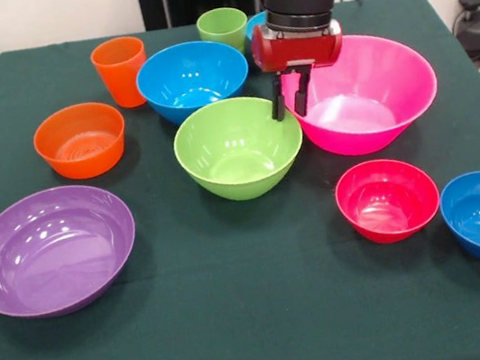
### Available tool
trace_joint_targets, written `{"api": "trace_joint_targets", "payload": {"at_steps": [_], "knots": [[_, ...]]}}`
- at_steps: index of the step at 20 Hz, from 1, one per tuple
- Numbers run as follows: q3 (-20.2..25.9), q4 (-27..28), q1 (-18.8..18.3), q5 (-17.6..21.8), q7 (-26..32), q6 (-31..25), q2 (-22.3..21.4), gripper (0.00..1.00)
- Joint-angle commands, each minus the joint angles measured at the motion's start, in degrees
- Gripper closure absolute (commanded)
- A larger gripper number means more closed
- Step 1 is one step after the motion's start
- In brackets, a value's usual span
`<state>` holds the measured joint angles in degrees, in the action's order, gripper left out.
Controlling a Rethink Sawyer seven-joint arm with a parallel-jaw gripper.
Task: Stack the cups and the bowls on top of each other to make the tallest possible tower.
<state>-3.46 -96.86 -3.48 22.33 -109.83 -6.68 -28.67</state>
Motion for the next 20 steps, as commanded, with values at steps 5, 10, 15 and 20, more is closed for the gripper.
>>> {"api": "trace_joint_targets", "payload": {"at_steps": [5, 10, 15, 20], "knots": [[5.64, 1.17, -1.59, 1.61, -0.19, -4.36, -2.12, 1.0], [10.46, -2.51, -5.81, -0.19, 4.52, -12.57, -9.64, 1.0], [14.93, -4.67, -9.39, -2.89, 6.97, -20.36, -15.48, 1.0], [17.32, -5.42, -11.01, -3.57, 7.43, -24.36, -18.41, 1.0]]}}
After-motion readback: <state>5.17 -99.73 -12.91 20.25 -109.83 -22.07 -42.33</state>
